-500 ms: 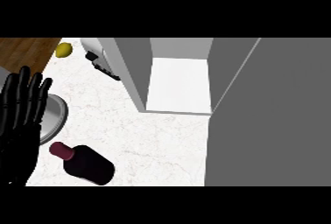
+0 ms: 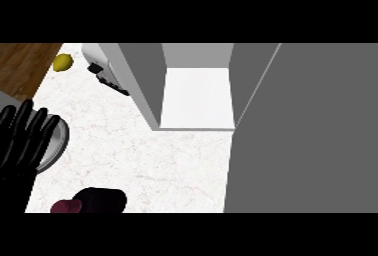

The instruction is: Pick up the wine, place it into the cabinet and close the cabinet

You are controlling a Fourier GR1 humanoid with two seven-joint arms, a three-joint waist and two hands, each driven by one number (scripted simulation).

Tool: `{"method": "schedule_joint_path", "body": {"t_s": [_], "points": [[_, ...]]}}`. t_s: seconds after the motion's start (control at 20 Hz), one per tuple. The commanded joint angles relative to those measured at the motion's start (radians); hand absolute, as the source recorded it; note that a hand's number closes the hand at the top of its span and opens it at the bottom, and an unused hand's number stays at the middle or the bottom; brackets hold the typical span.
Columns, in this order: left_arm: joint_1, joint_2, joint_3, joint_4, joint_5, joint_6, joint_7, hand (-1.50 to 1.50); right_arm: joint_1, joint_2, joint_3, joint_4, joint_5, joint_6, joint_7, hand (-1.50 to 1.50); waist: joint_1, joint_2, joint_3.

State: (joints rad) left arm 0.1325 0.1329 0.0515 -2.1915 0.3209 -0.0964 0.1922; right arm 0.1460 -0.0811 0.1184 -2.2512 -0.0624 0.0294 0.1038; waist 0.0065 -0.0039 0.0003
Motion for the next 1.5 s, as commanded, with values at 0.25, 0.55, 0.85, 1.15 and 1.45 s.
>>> {"method": "schedule_joint_path", "body": {"t_s": [0.25, 0.55, 0.85, 1.15, 1.45], "points": [[-0.069, 0.086, 0.107, -0.208, 0.257, 0.136, 0.371, -1.5, 0.098, 0.024, 0.185, -0.232, 0.024, -0.019, 0.208, -1.5, -0.009, 0.001, 0.0], [-0.096, 0.137, 0.183, -0.31, 0.31, 0.201, 0.516, -1.5, 0.099, 0.039, 0.279, -0.365, 0.119, -0.09, 0.321, -1.5, -0.006, -0.002, 0.0], [-0.129, 0.136, 0.225, -0.242, 0.297, 0.205, 0.533, -1.5, 0.018, 0.009, 0.304, -0.425, 0.143, -0.143, 0.46, -1.5, -0.007, -0.001, -0.001], [-0.132, 0.123, 0.224, -0.248, 0.272, 0.209, 0.562, -1.5, -0.019, 0.027, 0.403, -0.4, 0.252, -0.227, 0.467, -1.5, -0.01, -0.004, -0.002], [-0.145, 0.117, 0.214, -0.205, 0.258, 0.194, 0.564, -1.5, -0.094, -0.017, 0.343, -0.413, 0.199, -0.257, 0.531, -1.5, -0.011, -0.001, -0.001]]}}
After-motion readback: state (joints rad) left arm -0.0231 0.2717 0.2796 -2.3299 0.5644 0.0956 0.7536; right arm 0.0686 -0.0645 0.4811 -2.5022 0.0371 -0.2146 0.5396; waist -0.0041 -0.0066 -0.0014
